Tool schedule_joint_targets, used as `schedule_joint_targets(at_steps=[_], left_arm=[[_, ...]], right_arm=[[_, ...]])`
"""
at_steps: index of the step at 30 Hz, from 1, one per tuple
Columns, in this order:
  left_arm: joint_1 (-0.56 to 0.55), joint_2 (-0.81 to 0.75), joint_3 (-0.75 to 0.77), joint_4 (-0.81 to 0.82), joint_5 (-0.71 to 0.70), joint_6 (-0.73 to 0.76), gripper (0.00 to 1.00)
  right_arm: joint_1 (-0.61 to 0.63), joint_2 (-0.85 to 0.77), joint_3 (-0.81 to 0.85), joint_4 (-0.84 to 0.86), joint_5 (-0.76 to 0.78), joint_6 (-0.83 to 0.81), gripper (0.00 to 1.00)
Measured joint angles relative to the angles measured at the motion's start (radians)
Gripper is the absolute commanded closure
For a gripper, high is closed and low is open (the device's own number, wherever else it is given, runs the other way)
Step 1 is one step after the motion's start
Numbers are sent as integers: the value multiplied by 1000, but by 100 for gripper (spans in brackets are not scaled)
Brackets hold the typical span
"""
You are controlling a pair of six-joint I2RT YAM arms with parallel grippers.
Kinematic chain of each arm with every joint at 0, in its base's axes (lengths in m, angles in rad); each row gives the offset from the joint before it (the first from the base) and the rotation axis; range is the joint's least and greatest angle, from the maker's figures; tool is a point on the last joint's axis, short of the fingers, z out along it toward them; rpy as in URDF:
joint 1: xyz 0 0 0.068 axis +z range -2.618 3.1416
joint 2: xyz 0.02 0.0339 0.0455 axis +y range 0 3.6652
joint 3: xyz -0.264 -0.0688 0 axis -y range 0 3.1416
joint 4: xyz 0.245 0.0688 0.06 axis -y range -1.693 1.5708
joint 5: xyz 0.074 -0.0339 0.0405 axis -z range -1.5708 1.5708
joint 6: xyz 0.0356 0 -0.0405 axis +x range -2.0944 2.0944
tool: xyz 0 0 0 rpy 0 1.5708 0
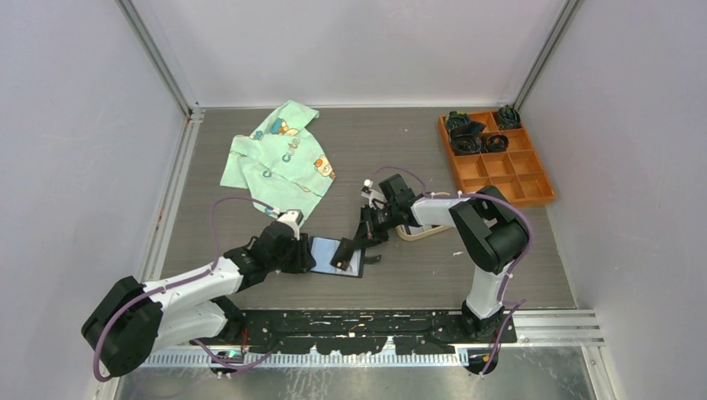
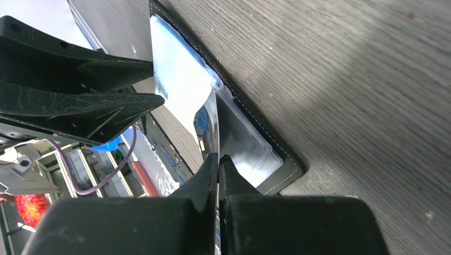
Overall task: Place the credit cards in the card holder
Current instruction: Insert the credit card into the card holder.
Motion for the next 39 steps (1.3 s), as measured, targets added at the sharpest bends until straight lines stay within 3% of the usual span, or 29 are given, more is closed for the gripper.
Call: schedule_joint_targets(at_steps=[39], left_arm=[[4,11,6,1,20,1,62]], right_arm=[[49,158,219,-239,-48,5,96]])
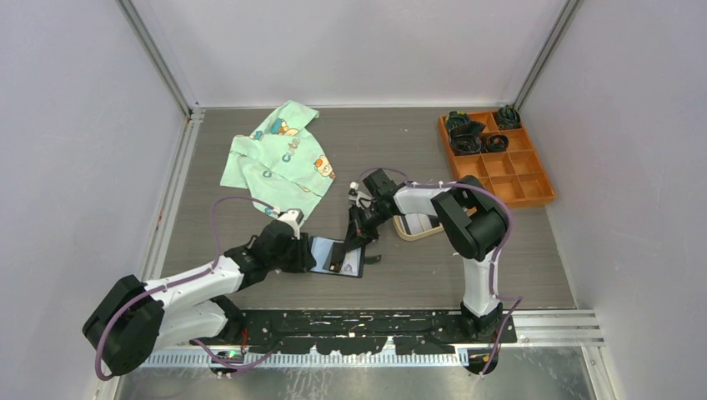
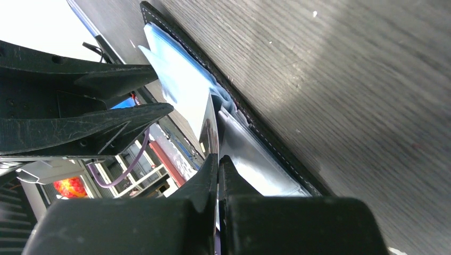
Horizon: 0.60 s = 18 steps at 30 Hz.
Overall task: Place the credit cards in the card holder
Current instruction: Insert the credit card into the card holder.
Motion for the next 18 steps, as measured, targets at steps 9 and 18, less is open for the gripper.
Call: schedule_joint_targets(at_steps=[9,18], left_arm=[[6,6,3,0,8,0,62],[11,8,6,-1,13,-1,62]], right_arm=[[-2,39,36,-25,-36,-12,93],[-2,39,48,-31,-52,-32,89]])
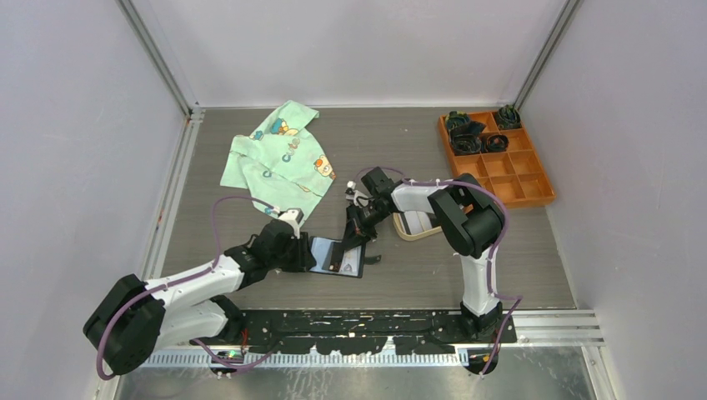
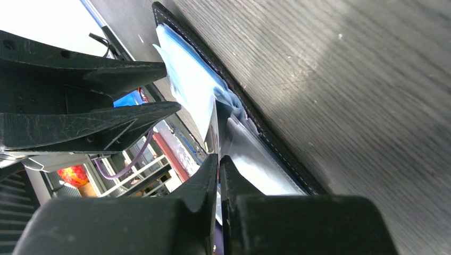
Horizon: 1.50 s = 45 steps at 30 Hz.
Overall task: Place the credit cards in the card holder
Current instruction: Insert the credit card into the card holder.
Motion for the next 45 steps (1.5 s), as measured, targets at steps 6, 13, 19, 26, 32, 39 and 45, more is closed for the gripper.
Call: schedule_joint_targets(at_steps=[6,13,19,26,32,39,45], left_arm=[[0,-1,1,-5,1,0,62],[2,-54,27,-60,31,-4,60],[0,-166,73,-107,82,-34,61],[-72,-141,111,-89,119,-109,73],[-213,65,220,-39,60,-148,81],[-293,270,357,-44,-65,-148,80],[-294,350,391,-45,-104,-126,78]], right_arm=[[2,12,7,-8,13,-7,86],[6,18,21,-27,31,-24,83],[6,25,30,-39,33,-25,83],[6,25,31,-40,34,-26,83],[6,26,32,-42,34,-27,83],[7,27,34,-44,34,-29,82],[7,27,35,-46,34,-31,82]])
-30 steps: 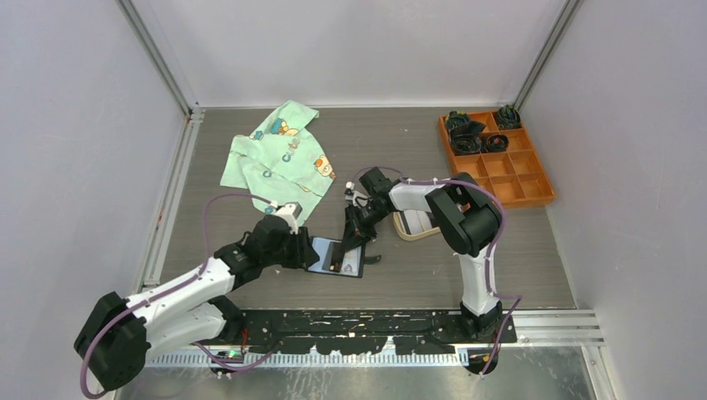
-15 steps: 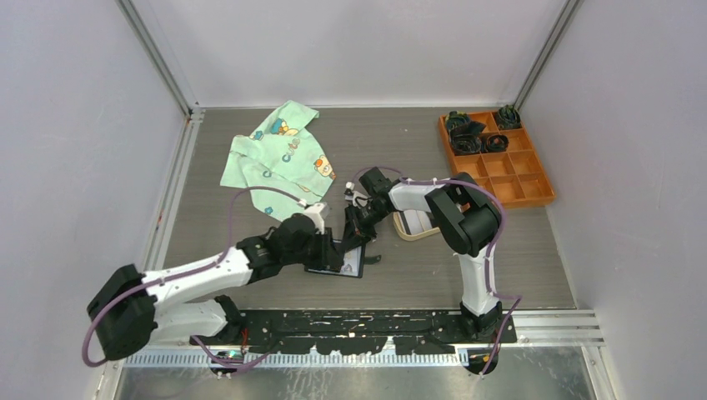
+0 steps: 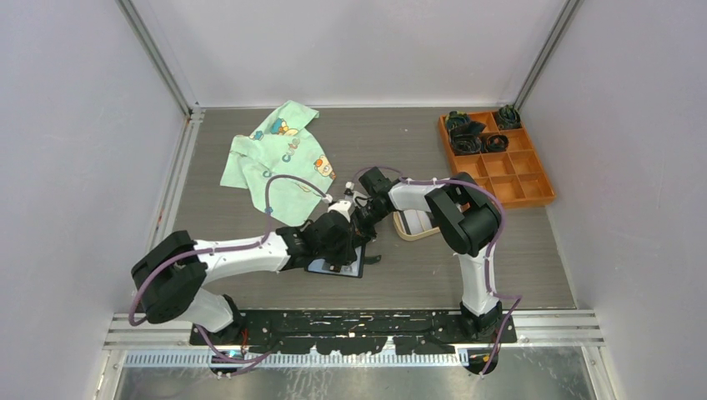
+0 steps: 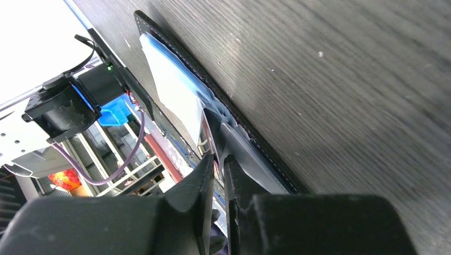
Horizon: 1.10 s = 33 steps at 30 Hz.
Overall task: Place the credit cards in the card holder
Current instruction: Insert the credit card into the card holder.
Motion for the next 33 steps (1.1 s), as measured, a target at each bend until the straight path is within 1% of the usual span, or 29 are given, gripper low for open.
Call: schedule_joint_targets(at_steps=[6,15,27,33], left_arm=[[0,63,14,2,-15,17,76],[0,93,17,2,-36,42,71],[21,97,18,2,-37,47,71],[28,97,17,2,-37,47,70]], right_arm=[[0,4,2,-2,-1,-2,81],[0,6,7,-8,-1,-5,79],[1,10,34,-24,-5,-23,63],[1,10,50,-39,1,-45,60]])
